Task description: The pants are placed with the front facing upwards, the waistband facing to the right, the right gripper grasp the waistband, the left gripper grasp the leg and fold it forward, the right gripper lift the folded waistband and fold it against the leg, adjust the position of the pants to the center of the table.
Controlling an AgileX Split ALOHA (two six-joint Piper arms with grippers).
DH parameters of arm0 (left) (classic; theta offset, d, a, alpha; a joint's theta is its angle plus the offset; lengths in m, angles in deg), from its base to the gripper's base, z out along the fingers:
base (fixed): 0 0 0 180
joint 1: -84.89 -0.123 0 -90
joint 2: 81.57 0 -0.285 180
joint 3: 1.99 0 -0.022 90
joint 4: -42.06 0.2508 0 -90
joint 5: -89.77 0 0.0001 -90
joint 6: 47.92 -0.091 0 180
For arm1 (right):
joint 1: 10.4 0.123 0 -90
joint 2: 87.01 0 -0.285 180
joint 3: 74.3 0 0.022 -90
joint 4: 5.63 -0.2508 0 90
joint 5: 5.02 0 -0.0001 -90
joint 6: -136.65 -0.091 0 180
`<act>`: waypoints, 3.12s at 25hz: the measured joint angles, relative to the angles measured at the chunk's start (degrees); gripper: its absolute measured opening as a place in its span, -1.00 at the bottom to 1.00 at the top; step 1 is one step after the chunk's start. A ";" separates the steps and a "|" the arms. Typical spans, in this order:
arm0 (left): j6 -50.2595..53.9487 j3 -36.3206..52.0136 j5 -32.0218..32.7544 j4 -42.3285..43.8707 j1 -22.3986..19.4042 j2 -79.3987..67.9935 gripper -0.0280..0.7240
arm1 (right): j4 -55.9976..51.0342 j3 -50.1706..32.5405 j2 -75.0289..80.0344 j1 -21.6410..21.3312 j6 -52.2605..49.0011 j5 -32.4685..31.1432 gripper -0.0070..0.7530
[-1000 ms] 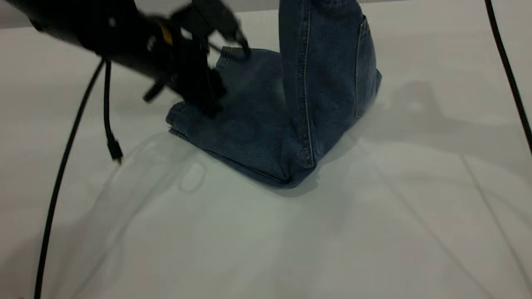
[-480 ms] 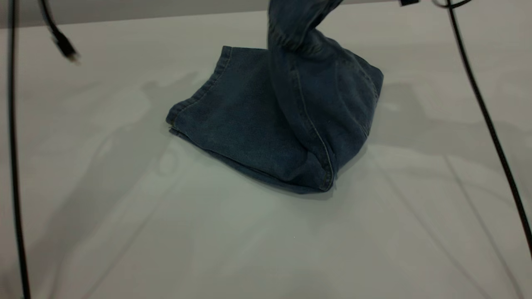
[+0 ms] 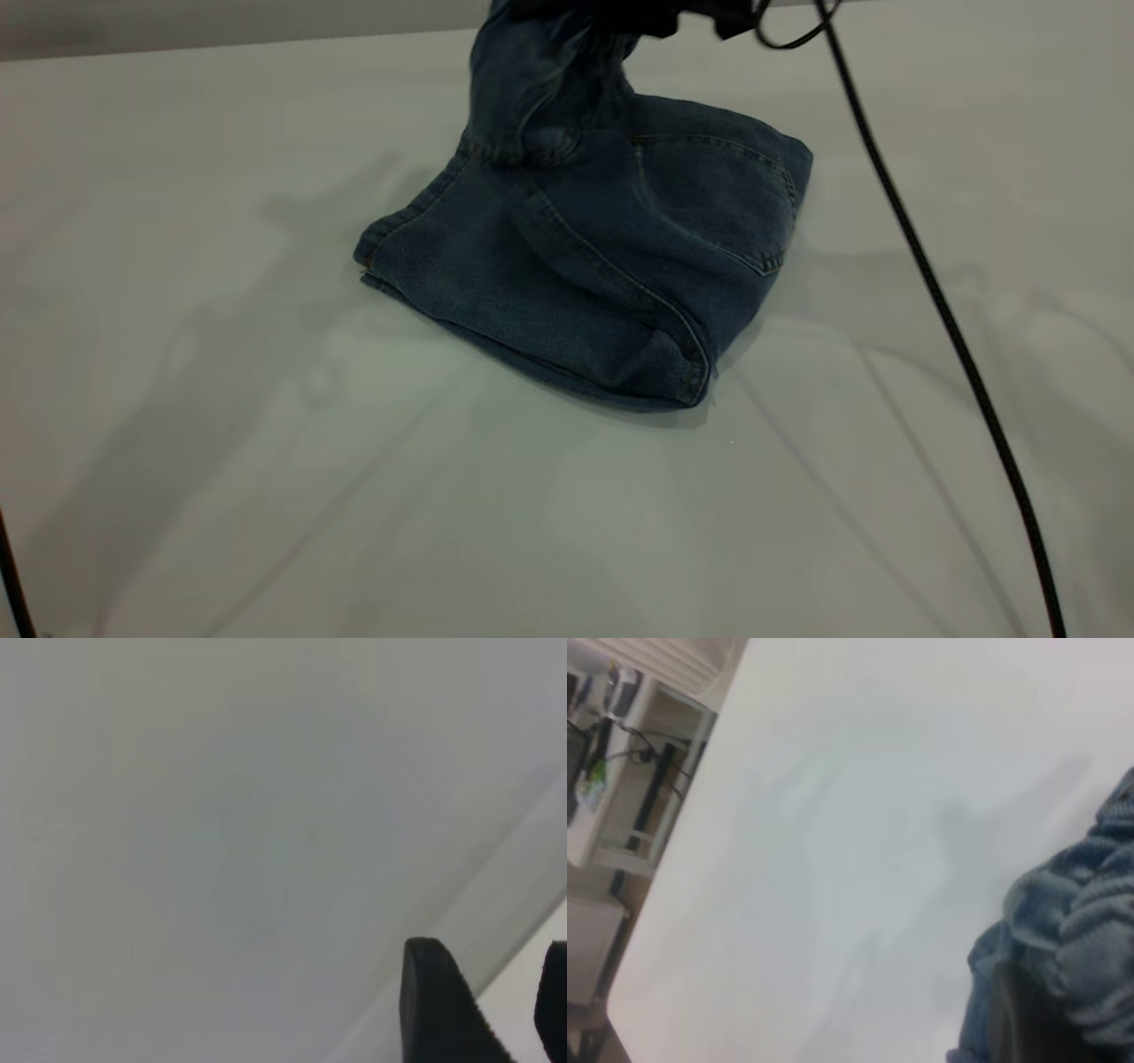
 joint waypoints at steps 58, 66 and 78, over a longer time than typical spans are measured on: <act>0.24 -0.03 -1.69 -0.15 0.07 7.76 -0.20 | 80.57 35.59 22.61 6.86 -108.88 -11.04 0.22; 0.24 -0.03 -1.69 -0.10 0.07 7.76 -0.20 | 89.31 36.14 22.54 9.93 -100.19 -18.72 0.22; 0.24 0.02 -1.69 -0.02 0.07 7.76 -0.20 | 92.93 45.17 22.72 17.12 -81.75 -25.35 0.22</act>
